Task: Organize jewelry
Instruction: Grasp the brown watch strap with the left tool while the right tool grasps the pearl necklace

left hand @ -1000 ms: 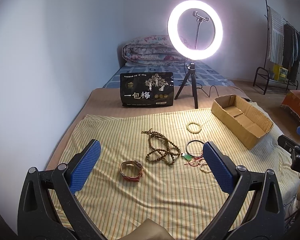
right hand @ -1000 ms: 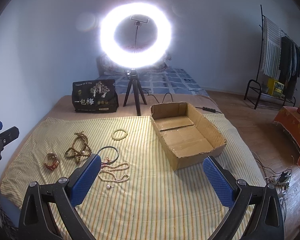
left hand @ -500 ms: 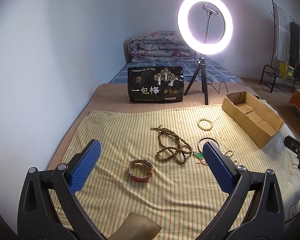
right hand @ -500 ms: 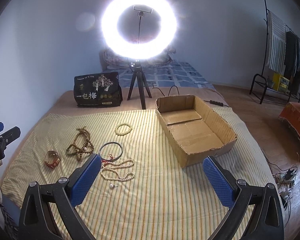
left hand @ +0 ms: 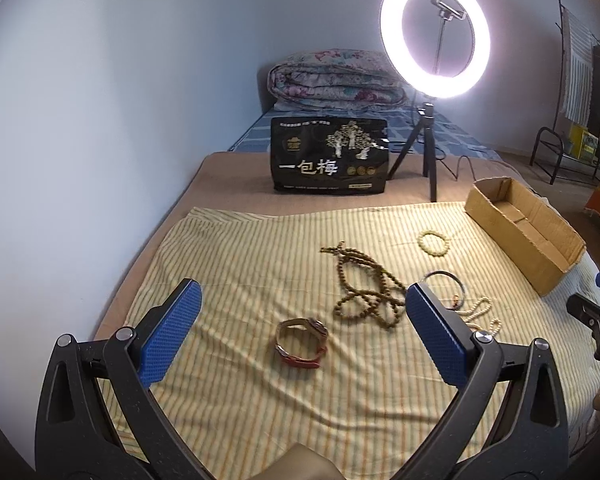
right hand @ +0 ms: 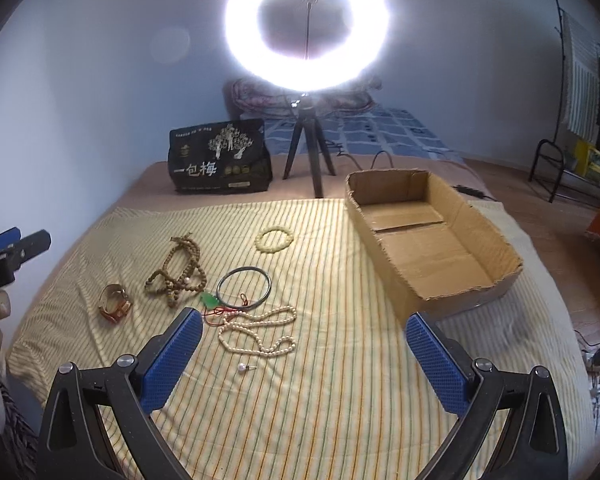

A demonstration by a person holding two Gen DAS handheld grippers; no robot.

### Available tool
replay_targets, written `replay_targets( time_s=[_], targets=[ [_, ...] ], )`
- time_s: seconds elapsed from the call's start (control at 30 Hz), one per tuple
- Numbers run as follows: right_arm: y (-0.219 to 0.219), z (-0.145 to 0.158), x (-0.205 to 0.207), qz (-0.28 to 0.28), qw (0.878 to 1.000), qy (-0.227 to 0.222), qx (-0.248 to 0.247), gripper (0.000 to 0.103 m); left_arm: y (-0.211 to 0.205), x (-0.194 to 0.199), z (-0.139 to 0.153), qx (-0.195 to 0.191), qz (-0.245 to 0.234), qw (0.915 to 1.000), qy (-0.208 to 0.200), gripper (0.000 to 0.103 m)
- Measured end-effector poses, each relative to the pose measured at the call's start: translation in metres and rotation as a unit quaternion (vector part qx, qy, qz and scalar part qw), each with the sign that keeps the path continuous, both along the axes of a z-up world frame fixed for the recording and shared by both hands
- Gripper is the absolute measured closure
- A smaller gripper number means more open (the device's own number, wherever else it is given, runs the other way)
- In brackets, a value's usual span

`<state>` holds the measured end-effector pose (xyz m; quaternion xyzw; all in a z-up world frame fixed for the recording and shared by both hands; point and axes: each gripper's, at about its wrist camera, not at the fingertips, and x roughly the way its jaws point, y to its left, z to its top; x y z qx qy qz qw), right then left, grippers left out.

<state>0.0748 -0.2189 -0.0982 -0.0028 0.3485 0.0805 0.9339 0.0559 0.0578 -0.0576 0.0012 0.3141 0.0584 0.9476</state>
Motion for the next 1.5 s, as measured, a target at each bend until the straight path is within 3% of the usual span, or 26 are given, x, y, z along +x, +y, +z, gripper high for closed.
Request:
replay_targets(
  time_s=[0.23,0.43,0.73,0.83,1.07,1.27,1.5],
  targets=[
    [0.007,-0.008,0.016,0.027,0.999,0.014,-0.034,0.004,0.041,0.024,-0.023,-0.046,0.010,0.9977,0.048,0.000],
    [0.012,-0.020,0.040,0.039,0.997,0.046,-0.053,0.006,0.062,0.040,-0.038,-0.093,0.005,0.9917,0.088,0.010],
    [0.020,-0.047,0.058,0.082,0.990,0.098,-0.052,0.017,0.059,0.058,-0.077,-0.130,-0.019,0.9777,0.163,0.048],
    [0.023,-0.057,0.062,0.094,0.987,0.119,-0.048,0.024,0.053,0.062,-0.091,-0.140,-0.029,0.9725,0.184,0.050],
    [0.041,-0.076,0.077,0.127,0.980,0.142,-0.064,0.024,0.056,0.074,-0.115,-0.173,-0.024,0.9590,0.223,0.062],
    [0.052,-0.091,0.092,0.155,0.971,0.158,-0.085,0.031,0.053,0.081,-0.131,-0.161,-0.024,0.9569,0.241,0.065],
    [0.064,-0.103,0.101,0.183,0.963,0.168,-0.104,0.031,0.053,0.089,-0.141,-0.152,-0.019,0.9564,0.248,0.068]
  ],
)
